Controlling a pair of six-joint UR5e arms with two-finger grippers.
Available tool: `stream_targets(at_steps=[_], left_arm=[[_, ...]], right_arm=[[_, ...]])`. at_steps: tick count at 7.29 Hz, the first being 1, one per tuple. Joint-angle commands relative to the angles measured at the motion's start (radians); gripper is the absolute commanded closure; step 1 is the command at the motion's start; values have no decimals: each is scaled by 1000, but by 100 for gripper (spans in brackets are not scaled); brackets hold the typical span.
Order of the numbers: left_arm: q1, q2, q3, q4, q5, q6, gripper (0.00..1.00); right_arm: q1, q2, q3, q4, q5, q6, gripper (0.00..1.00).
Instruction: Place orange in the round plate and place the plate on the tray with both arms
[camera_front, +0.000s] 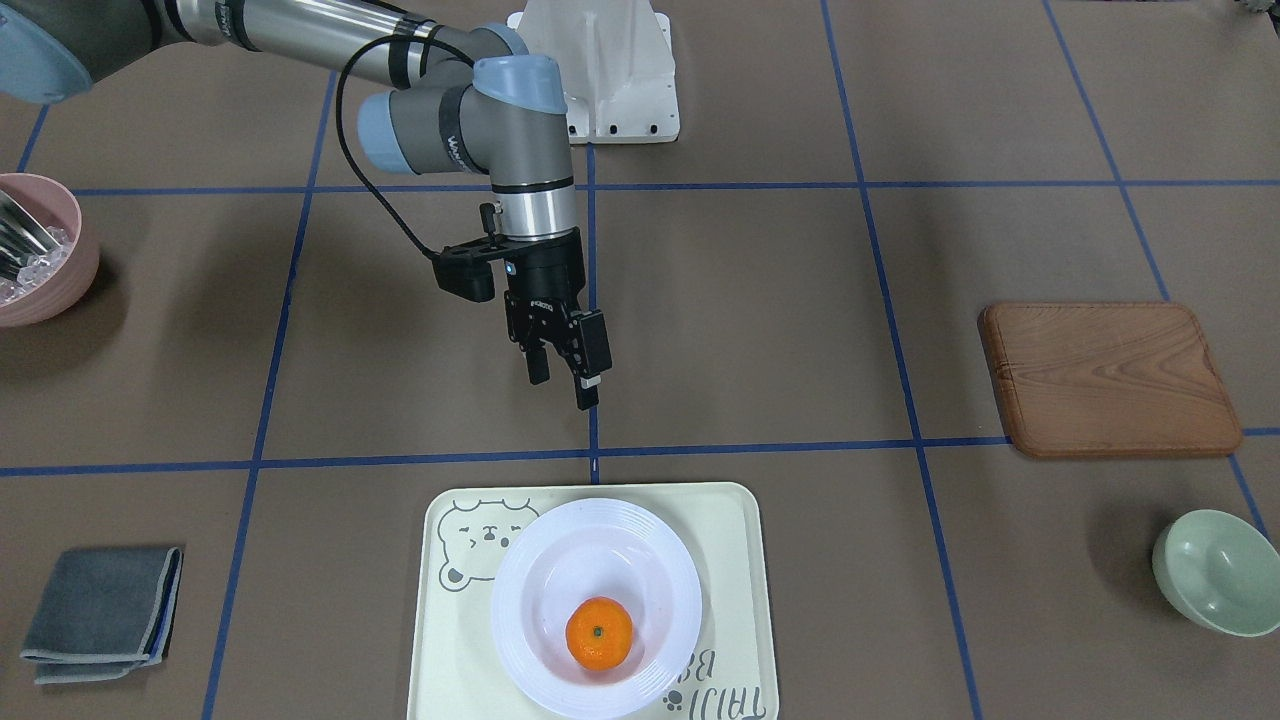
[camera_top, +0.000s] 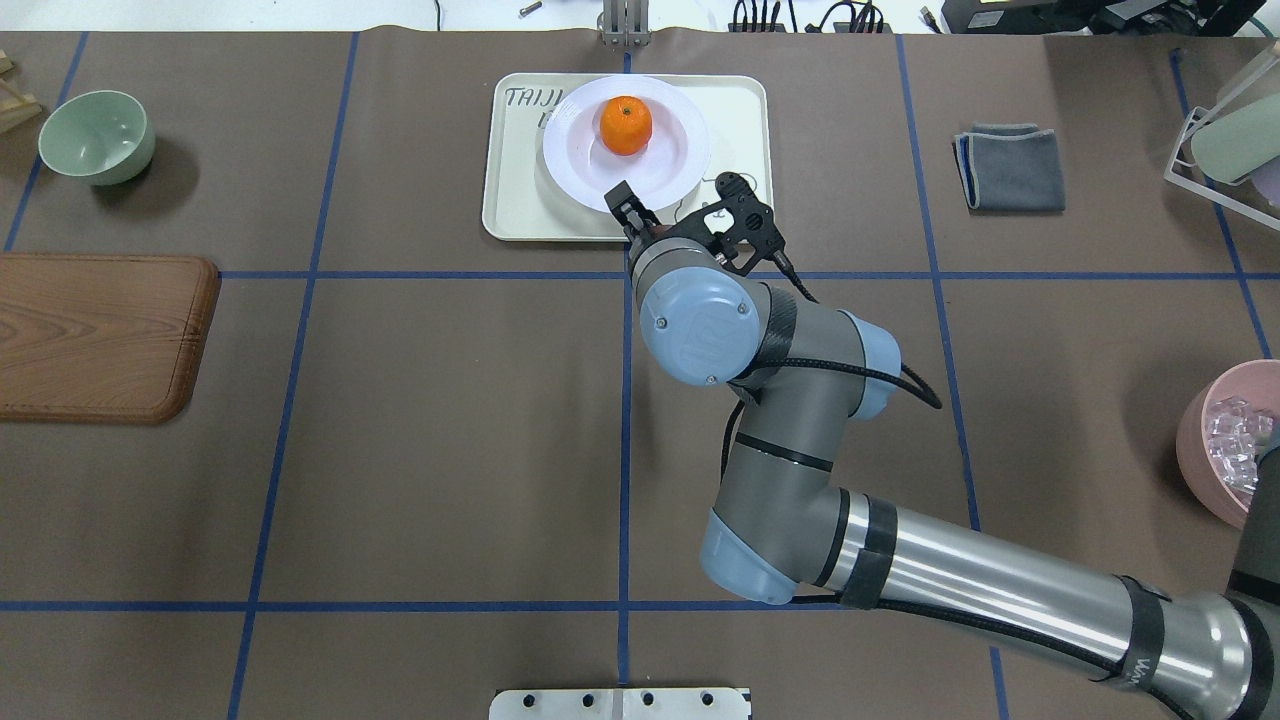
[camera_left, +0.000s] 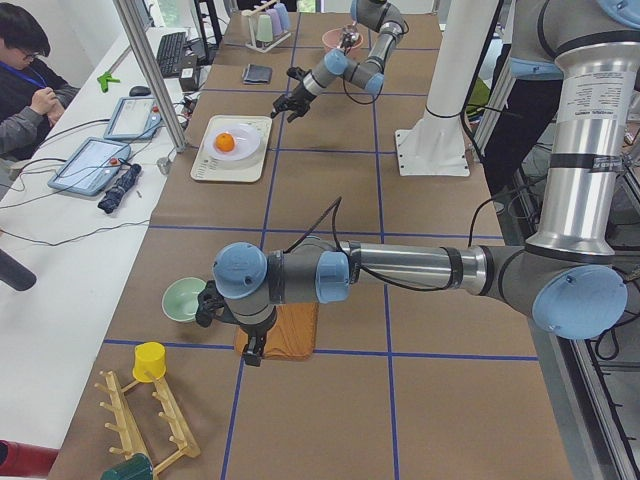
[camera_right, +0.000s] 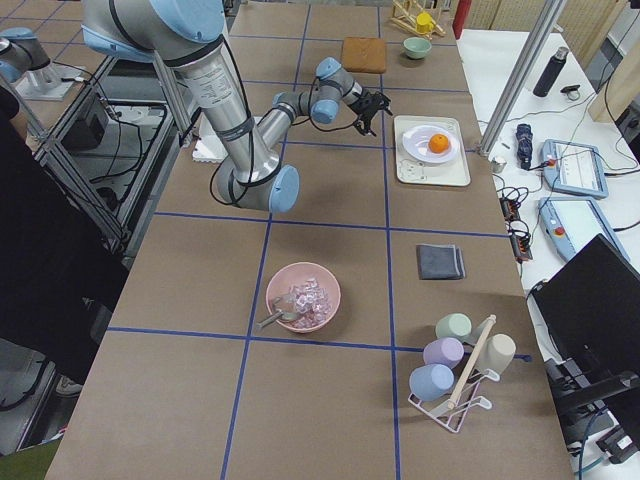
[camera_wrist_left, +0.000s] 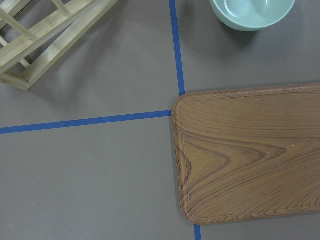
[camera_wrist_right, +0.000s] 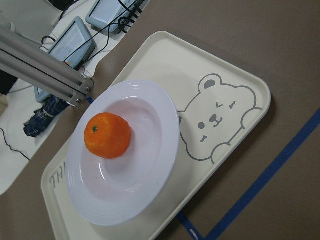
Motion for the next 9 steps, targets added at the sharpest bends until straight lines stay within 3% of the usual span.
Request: stream_targets(at_steps=[1,3,4,7,9], left_arm=[[-2,10,-6,0,-1,0,2],[-2,11,-6,0,1,6,2],[-2,11,-6,0,1,8,2],[-2,33,-33,0,1,9,2],[-2,39,-41,-2,1,9,2]], right_arm=[[114,-115,159,-139,257,-323,0],[221,-159,239,-311,376,-651,0],[300,-185,273,-403,478,-841,0],[569,-393,314,-423,703,-1497,0],[773,-556,302,-420,801,-1895,0]])
